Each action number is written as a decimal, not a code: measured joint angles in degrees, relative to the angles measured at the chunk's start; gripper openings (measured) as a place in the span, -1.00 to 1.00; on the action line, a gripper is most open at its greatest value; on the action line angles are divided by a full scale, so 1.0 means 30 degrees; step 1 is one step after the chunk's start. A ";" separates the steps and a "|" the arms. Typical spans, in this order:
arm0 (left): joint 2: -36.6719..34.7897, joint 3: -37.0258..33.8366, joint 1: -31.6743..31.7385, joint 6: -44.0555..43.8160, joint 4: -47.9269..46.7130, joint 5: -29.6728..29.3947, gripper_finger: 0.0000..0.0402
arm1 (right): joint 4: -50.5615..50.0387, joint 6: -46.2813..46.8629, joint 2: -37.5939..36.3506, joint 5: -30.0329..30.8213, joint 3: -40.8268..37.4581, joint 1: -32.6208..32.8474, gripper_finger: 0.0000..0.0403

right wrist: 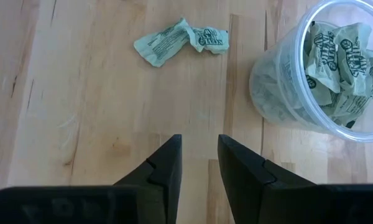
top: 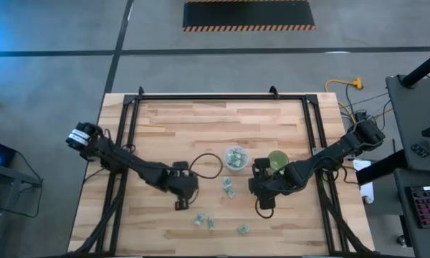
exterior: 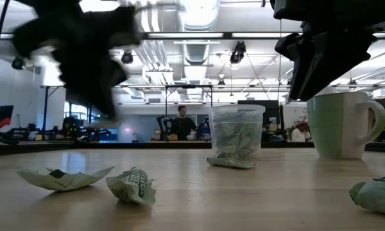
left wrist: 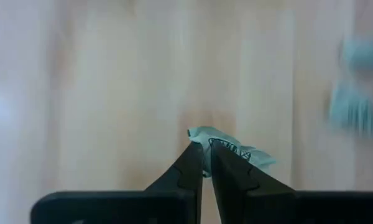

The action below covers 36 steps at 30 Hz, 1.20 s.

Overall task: Pick and place Stevia / Truvia into bins
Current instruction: Put the green stevia packet into the transparent container

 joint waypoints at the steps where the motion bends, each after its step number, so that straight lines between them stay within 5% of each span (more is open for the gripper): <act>1: 0.0000 0.0202 0.0233 0.1030 0.0836 -0.0638 -0.95 | -0.0013 0.0000 0.0000 -0.0007 0.0000 0.0000 -0.53; 8: 0.0103 0.0303 0.2817 0.7569 0.9934 -0.3043 -0.95 | -0.0002 0.0000 -0.0007 -0.0007 0.0000 0.0000 -0.55; 15: 0.0585 0.0420 0.5319 0.9385 1.3662 -0.2968 -0.95 | -0.0006 -0.0046 -0.0007 -0.0008 0.0000 0.0000 -0.59; 19: 0.1777 0.0405 0.6545 0.9363 1.5568 -0.0764 -0.95 | 0.0020 -0.0143 -0.0007 -0.0007 0.0000 0.0000 -0.59; 32: 0.3759 0.0973 0.7246 0.9529 1.5887 0.0315 -0.93 | 0.0023 -0.0153 -0.0007 0.0000 -0.0007 0.0000 -0.62; 36: 0.3723 0.0986 0.7239 1.0310 1.5872 0.0322 -0.74 | 0.0103 -0.0159 -0.0007 0.0000 -0.0036 0.0000 -0.65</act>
